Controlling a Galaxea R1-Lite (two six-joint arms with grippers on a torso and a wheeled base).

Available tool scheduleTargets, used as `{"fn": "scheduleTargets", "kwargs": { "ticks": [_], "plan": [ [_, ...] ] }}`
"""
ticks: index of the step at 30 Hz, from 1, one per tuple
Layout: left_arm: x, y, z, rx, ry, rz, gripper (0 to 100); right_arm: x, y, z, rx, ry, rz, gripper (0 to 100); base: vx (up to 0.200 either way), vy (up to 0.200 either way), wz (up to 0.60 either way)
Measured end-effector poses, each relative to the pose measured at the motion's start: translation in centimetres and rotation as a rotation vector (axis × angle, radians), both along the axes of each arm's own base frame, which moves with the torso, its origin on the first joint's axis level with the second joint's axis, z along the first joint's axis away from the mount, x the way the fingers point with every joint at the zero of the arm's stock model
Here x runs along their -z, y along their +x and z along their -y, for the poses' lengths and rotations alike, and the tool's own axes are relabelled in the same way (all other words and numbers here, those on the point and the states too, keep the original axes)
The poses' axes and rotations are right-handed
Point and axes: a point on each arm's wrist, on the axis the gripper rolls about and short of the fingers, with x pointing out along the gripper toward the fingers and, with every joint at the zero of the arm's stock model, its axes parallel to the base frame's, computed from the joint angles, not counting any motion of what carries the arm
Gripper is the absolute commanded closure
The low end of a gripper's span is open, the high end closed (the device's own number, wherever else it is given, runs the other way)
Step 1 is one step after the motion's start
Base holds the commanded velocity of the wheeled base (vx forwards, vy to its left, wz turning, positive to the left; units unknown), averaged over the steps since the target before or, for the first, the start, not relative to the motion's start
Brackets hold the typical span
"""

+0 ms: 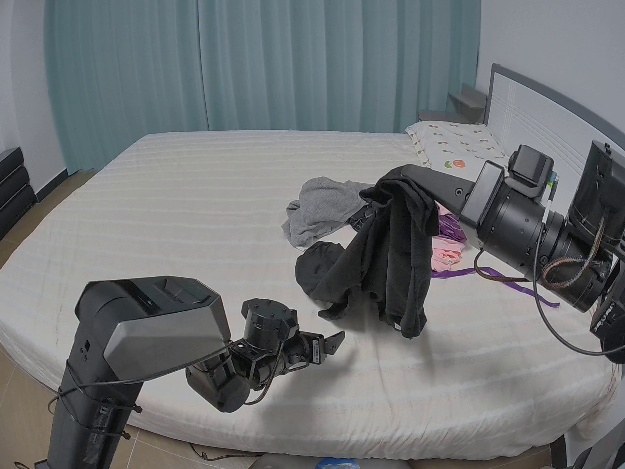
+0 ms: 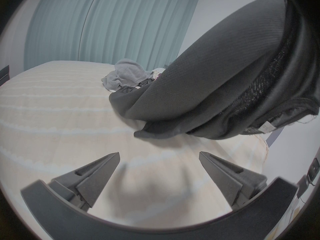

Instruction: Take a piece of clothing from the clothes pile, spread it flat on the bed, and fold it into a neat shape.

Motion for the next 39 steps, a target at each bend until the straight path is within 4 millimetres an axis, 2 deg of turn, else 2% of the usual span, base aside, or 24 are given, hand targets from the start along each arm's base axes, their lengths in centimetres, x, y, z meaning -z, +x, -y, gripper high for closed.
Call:
{"fn": "scheduleTargets", "kwargs": {
  "ticks": [12, 13, 22, 27, 29, 31, 36, 39],
  "plan": [
    [1.0, 4.2, 3.2, -0.020, -0.031, 0.054, 0, -0.4, -0.2, -0.3, -0.011, 0.010, 0.013, 100, 0.000, 0.000, 0.00],
    [1.2, 4.4, 3.4, -0.021, -0.028, 0.050, 100, -0.4, -0.2, -0.3, -0.011, 0.010, 0.013, 100, 0.000, 0.000, 0.00],
    [2.1, 5.1, 4.4, -0.032, -0.025, 0.042, 100, -0.4, 0.2, 0.2, 0.011, 0.010, 0.013, 100, 0.000, 0.000, 0.00],
    [2.5, 4.6, 3.9, -0.094, -0.024, 0.011, 100, -0.2, 0.8, 0.9, 0.041, 0.009, 0.004, 100, 0.000, 0.000, 0.00],
    [2.1, 4.3, 3.5, -0.117, -0.042, -0.012, 100, -0.1, 1.1, 1.3, 0.057, 0.008, 0.000, 100, 0.000, 0.000, 0.00],
    [1.3, 3.8, 3.1, -0.132, -0.059, -0.029, 100, 0.0, 1.4, 1.6, 0.069, 0.005, -0.005, 100, 0.000, 0.000, 0.00],
    [-2.3, 2.5, 1.4, -0.169, -0.100, -0.049, 100, 0.7, 2.6, 2.4, 0.115, -0.007, -0.024, 100, 0.000, 0.000, 0.00],
    [-5.5, 1.7, 0.0, -0.195, -0.123, -0.036, 100, 1.0, 3.7, 2.9, 0.151, -0.014, -0.035, 100, 0.000, 0.000, 0.00]
  ]
}}
